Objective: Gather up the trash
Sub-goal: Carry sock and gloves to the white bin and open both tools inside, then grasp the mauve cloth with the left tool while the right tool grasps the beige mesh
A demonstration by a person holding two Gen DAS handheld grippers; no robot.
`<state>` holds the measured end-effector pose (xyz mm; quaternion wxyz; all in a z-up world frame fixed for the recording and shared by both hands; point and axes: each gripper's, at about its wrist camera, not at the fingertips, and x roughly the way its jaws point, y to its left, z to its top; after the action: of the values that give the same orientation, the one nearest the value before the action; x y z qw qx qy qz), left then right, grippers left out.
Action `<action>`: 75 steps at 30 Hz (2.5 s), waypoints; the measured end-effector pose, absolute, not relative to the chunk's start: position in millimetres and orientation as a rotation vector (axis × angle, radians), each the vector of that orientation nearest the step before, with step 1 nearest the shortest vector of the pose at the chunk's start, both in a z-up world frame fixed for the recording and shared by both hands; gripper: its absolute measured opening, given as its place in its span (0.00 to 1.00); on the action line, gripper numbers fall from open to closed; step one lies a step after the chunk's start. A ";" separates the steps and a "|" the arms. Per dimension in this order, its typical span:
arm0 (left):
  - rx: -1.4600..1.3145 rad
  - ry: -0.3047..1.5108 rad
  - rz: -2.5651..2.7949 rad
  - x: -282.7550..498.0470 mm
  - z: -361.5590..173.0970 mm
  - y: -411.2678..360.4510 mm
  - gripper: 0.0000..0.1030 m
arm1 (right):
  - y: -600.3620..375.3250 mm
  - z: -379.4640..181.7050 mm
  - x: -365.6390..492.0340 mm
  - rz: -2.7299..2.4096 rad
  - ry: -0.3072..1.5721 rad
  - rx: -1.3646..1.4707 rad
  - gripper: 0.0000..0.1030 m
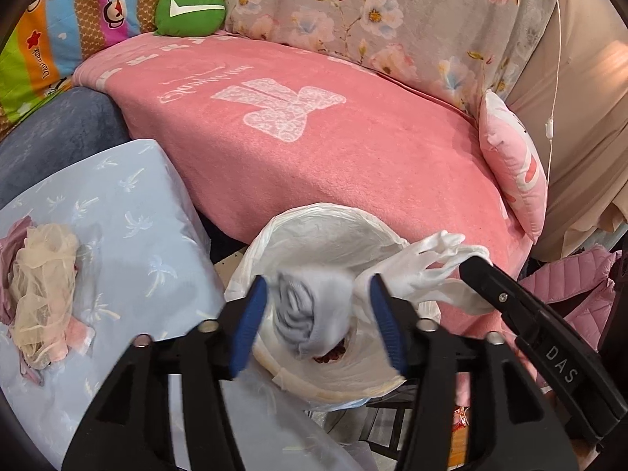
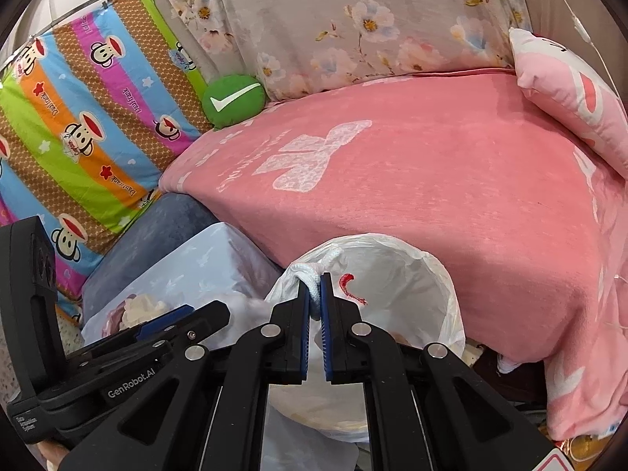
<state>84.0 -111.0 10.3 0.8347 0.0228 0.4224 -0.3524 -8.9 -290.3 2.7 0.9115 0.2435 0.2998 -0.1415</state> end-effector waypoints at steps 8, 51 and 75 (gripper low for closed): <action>0.040 0.873 -0.728 88.6 13.9 -108.5 0.67 | -292.3 1.8 -5.0 -0.295 0.611 0.504 0.11; -0.099 0.874 -0.407 115.7 -15.1 30.1 0.83 | -173.6 -28.1 28.4 -0.105 0.751 0.411 0.39; -0.154 0.915 -0.193 172.2 -43.6 144.6 0.89 | -67.1 -50.2 107.8 0.055 0.847 0.335 0.48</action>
<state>172.2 144.6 -43.6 0.8897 -0.0743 0.4406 -0.0931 107.8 -67.1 -50.2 0.8977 0.1616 0.4090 0.0266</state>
